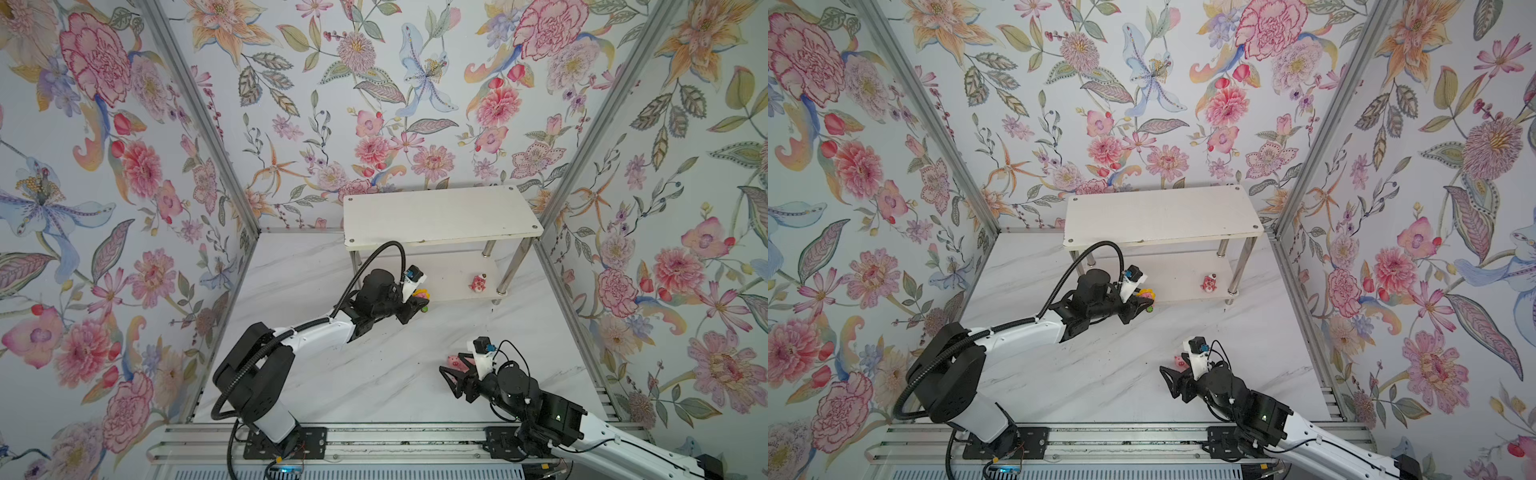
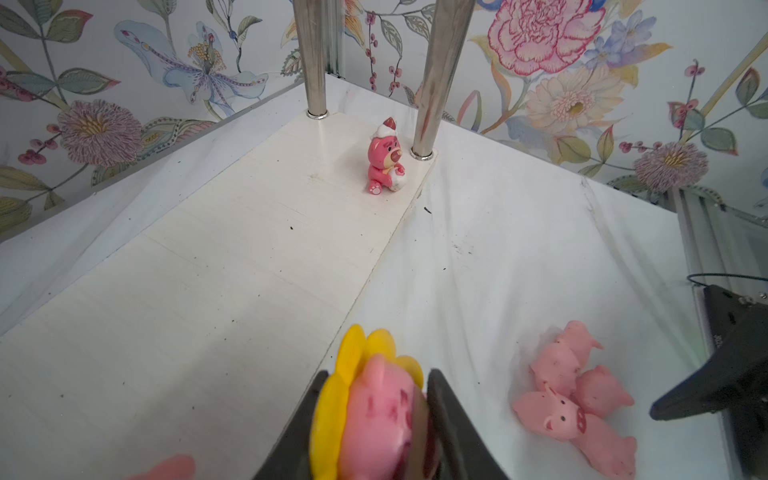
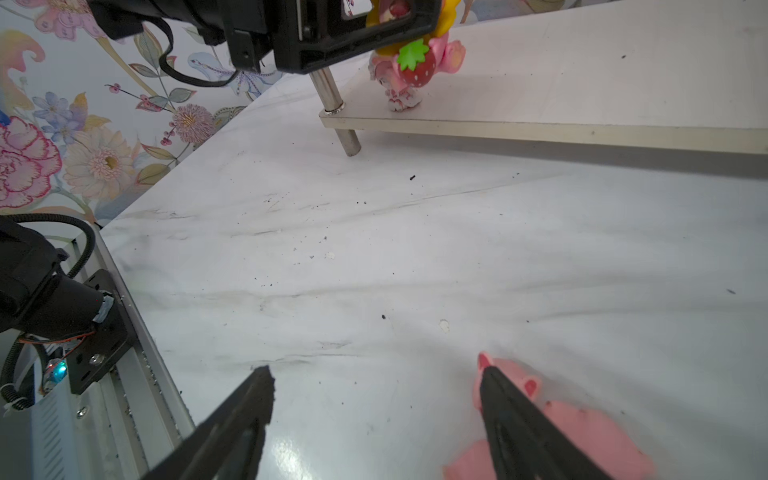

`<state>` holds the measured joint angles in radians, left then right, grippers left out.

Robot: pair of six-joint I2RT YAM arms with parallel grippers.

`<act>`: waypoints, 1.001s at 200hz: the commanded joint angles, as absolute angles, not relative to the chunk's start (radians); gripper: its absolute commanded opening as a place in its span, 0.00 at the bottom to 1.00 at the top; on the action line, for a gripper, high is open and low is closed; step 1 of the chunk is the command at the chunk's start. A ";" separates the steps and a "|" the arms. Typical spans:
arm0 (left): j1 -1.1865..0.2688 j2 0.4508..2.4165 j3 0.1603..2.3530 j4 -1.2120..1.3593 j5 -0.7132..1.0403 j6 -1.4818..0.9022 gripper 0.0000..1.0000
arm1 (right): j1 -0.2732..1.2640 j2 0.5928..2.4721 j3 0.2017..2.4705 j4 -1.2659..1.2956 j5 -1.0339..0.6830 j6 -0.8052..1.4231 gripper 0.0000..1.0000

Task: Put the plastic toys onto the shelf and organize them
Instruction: 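Take the yellow-maned bear with the left gripper while the right gripper withdraws, then lower the yellow-maned bear onto the lower shelf tier and open the left gripper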

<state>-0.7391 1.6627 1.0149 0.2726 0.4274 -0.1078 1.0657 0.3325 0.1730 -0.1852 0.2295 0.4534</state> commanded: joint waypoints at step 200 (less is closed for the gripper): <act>-0.774 2.082 1.527 0.013 0.485 0.434 0.00 | 0.762 0.357 0.617 -0.707 0.314 0.610 0.78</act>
<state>-0.7914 2.0506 1.4727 0.0147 0.4377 0.4129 0.7937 0.3828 0.6086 -0.6666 0.3294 0.5907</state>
